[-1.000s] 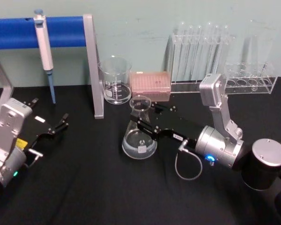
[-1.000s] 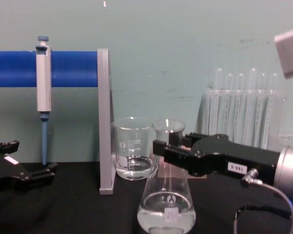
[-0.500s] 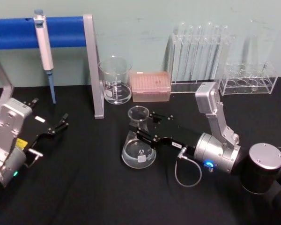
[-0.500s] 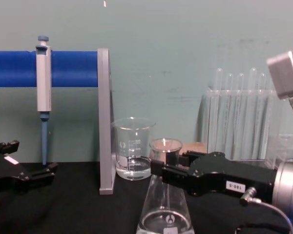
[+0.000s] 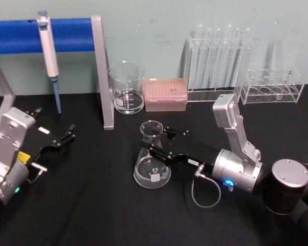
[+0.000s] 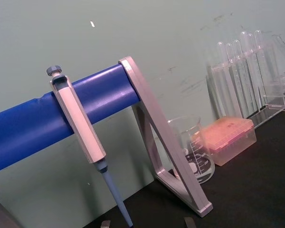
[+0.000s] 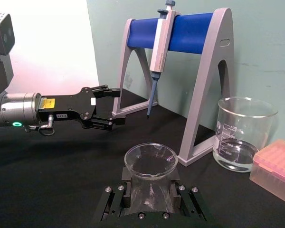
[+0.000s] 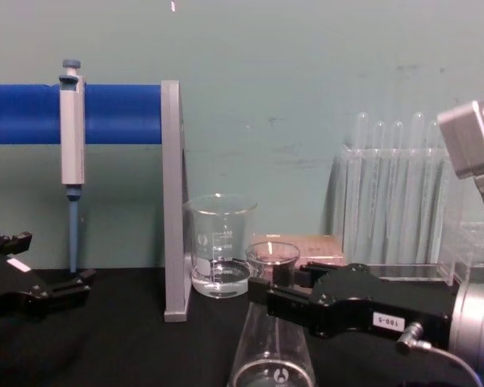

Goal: Grasp the erlenmeyer flask with one hand, shake it three times, then place it back.

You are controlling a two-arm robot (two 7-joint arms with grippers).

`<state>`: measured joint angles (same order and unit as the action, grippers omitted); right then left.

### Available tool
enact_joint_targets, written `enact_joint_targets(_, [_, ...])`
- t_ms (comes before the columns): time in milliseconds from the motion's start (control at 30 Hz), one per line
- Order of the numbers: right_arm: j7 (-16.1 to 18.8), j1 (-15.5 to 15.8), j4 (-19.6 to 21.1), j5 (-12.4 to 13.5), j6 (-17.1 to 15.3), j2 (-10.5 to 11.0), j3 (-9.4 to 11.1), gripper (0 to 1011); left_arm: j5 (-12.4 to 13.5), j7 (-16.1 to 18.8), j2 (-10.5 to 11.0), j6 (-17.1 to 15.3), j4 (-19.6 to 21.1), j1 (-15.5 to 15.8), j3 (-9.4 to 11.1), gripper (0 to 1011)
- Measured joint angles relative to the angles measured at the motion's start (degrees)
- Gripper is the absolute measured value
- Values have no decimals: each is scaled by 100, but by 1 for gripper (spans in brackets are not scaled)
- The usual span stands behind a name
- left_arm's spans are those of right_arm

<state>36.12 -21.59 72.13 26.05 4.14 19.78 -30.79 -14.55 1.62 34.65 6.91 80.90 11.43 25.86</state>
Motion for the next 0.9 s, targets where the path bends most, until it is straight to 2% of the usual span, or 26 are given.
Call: enact_joint_targets(900, [-63,12,51,3,-73,11,-13,449,0,0,0,0,0,0,0,1001])
